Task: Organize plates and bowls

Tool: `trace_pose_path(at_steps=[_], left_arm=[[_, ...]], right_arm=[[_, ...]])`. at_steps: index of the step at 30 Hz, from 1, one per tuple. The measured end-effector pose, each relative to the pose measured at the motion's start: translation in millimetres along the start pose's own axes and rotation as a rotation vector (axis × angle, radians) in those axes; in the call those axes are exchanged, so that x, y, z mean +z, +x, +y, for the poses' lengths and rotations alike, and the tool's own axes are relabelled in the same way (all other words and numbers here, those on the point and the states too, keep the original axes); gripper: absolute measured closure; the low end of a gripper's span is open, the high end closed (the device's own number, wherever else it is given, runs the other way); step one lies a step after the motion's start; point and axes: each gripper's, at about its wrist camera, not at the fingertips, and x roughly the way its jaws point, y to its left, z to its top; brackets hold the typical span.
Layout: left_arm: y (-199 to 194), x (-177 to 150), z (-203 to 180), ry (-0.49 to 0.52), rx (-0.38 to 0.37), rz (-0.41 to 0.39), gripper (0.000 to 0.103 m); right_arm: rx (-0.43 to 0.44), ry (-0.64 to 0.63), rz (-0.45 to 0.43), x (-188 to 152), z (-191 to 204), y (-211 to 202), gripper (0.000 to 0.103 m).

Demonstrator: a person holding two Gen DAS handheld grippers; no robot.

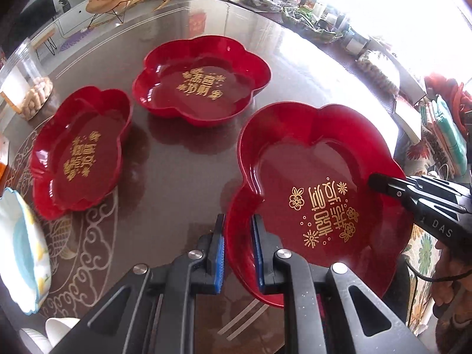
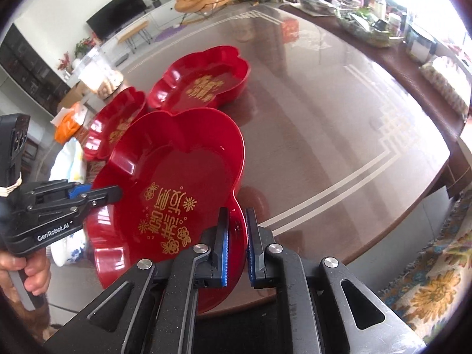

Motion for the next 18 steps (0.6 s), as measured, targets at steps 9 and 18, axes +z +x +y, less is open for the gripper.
trace_pose_path(at_steps=[9, 18], left_arm=[[57, 13, -39, 0.008, 0.03, 0.022, 0.087], [28, 0, -29, -0.013, 0.067, -0.067, 0.086]], right_arm=[[-0.025, 0.09, 0.085, 25, -76, 44, 0.086], [-0.044, 0.127, 0.002, 17, -82, 29, 0.034]])
